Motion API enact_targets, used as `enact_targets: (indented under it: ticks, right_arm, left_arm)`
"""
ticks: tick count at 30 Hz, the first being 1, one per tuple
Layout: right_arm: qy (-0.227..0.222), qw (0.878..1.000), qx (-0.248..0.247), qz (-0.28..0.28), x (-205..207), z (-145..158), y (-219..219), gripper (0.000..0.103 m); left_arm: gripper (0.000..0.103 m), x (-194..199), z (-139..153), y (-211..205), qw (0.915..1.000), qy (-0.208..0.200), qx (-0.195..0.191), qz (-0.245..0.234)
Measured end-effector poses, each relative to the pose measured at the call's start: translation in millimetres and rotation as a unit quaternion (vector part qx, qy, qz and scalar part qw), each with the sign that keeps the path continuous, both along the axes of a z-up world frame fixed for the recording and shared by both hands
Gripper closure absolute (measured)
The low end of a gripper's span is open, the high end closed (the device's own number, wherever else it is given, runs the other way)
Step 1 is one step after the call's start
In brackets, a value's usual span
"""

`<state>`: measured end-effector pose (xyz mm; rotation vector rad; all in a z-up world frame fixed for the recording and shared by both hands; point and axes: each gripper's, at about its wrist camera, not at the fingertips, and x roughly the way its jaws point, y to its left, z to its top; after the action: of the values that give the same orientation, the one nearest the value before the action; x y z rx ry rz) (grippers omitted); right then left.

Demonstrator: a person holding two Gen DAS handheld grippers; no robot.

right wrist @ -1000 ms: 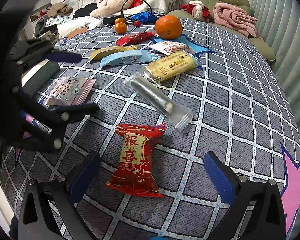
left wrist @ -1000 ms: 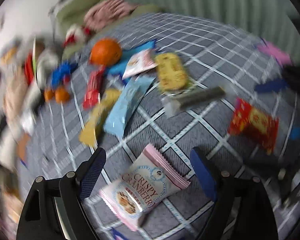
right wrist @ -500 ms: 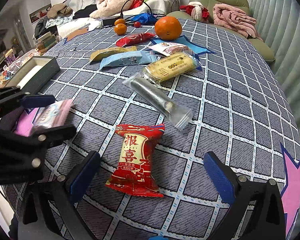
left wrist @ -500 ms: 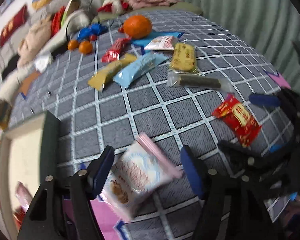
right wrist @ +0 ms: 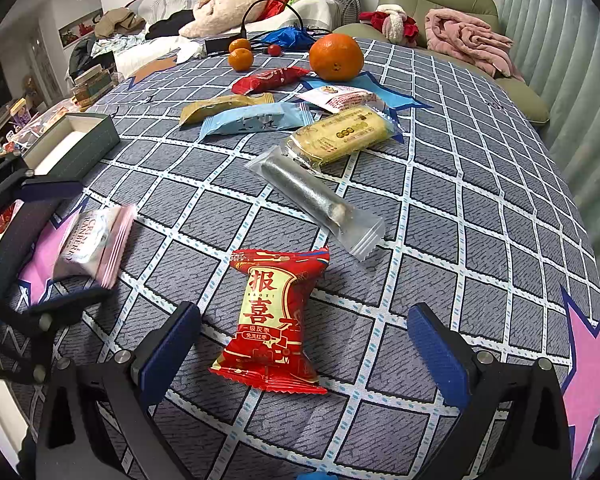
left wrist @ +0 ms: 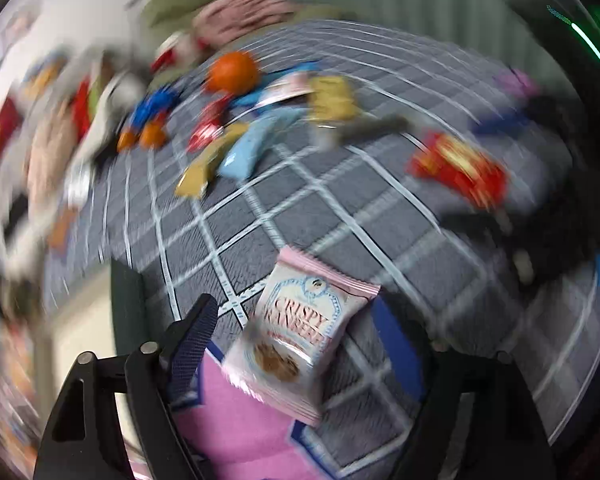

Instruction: Organize snacks

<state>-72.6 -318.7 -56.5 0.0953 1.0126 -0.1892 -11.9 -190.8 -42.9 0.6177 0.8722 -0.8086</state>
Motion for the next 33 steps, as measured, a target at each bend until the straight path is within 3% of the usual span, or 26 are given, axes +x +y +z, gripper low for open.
enact_targets:
  ticks: [1, 2, 4, 5, 7, 9, 13, 17, 26, 28, 29, 30, 31, 32, 33]
  right_arm:
    - [0.0, 1.0, 0.0, -0.001, -0.4, -0.3, 0.2, 0.0]
    - [-0.001, 1.0, 0.0, -0.002, 0.0, 0.1, 0.4, 0.0]
    - [-0.002, 1.0, 0.0, -0.003, -0.1, 0.2, 0.4, 0.0]
    - [-0.003, 1.0, 0.0, -0.003, -0.1, 0.3, 0.5, 0.0]
    - [-0.004, 1.0, -0.001, -0.004, -0.5, -0.2, 0.6, 0.0]
    - [-0.005, 1.0, 0.0, -0.004, -1.3, -0.5, 1.0, 0.0]
    - [-0.008, 1.0, -0.001, -0.006, -1.7, -1.2, 2.2, 0.0]
    - [-0.007, 1.0, -0.001, -0.005, -1.9, -1.1, 2.3, 0.0]
    - [0.039, 0.999, 0.011, -0.009, 12.1, -1.3, -4.0, 0.0]
    - [0.043, 0.999, 0.009, -0.014, 12.3, 0.1, -5.8, 0.007]
    - [0.039, 0.999, 0.009, -0.016, 11.0, 3.3, -6.2, 0.023]
    - [0.036, 0.999, 0.008, -0.015, 9.6, 5.8, -6.4, 0.046]
    - [0.034, 0.999, 0.012, -0.013, 8.5, 9.3, -6.8, 0.059]
    - [0.035, 0.999, 0.019, -0.012, 7.2, 10.7, -7.5, 0.076]
    - [0.034, 0.999, 0.035, -0.012, 5.6, 11.3, -9.6, 0.076]
  left_arm:
    - [0.042, 12.5, -2.0, 3.9, 0.996, 0.063, -0.036, 0.053]
    - [0.042, 17.8, -1.3, 7.6, 0.9907, 0.083, -0.061, 0.089]
    - [0.043, 15.5, -1.9, 2.6, 0.9863, 0.079, -0.059, 0.132]
    - [0.043, 11.5, -2.7, -0.5, 0.9872, 0.071, -0.05, 0.134]
    - [0.03, -3.0, -4.2, -7.5, 0.992, 0.037, -0.027, 0.118]
    - [0.02, -6.2, -4.3, -4.8, 0.9915, 0.005, -0.005, 0.13]
    - [0.015, 9.8, -9.6, 11.3, 0.9832, 0.068, -0.031, 0.166]
    - [0.005, 12.0, -9.2, 9.1, 0.9791, 0.059, -0.029, 0.193]
    - [0.005, 19.0, -7.8, 6.8, 0.976, 0.073, -0.029, 0.203]
    - [0.019, 16.9, -5.8, 4.3, 0.9777, 0.073, -0.03, 0.195]
    - [0.027, 12.6, -2.8, 3.0, 0.9799, 0.069, -0.034, 0.184]
    - [0.051, 9.2, -0.8, 2.2, 0.9813, 0.068, -0.038, 0.176]
    - [0.059, 4.8, 1.4, 0.5, 0.983, 0.07, -0.04, 0.165]
    - [0.059, 1.6, 1.9, -0.5, 0.9837, 0.07, -0.035, 0.162]
    - [0.06, -2.7, 2.4, 0.8, 0.9837, 0.073, -0.038, 0.16]
